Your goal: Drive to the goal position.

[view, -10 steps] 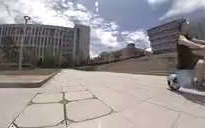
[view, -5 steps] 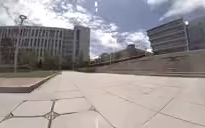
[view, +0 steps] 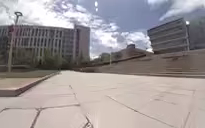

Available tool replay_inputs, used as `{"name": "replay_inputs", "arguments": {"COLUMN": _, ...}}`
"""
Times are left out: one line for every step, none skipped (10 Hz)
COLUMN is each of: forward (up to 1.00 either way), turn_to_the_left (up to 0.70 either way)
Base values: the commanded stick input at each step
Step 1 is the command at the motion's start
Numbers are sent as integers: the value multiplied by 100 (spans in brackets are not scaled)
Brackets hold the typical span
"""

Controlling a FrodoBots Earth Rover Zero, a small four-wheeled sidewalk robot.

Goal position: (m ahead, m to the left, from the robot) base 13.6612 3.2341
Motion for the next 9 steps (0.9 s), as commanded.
{"name": "replay_inputs", "arguments": {"forward": 100, "turn_to_the_left": 5}}
{"name": "replay_inputs", "arguments": {"forward": 100, "turn_to_the_left": 5}}
{"name": "replay_inputs", "arguments": {"forward": 100, "turn_to_the_left": 5}}
{"name": "replay_inputs", "arguments": {"forward": 100, "turn_to_the_left": 5}}
{"name": "replay_inputs", "arguments": {"forward": 100, "turn_to_the_left": 5}}
{"name": "replay_inputs", "arguments": {"forward": 100, "turn_to_the_left": 5}}
{"name": "replay_inputs", "arguments": {"forward": 100, "turn_to_the_left": 5}}
{"name": "replay_inputs", "arguments": {"forward": 100, "turn_to_the_left": 5}}
{"name": "replay_inputs", "arguments": {"forward": 100, "turn_to_the_left": 5}}
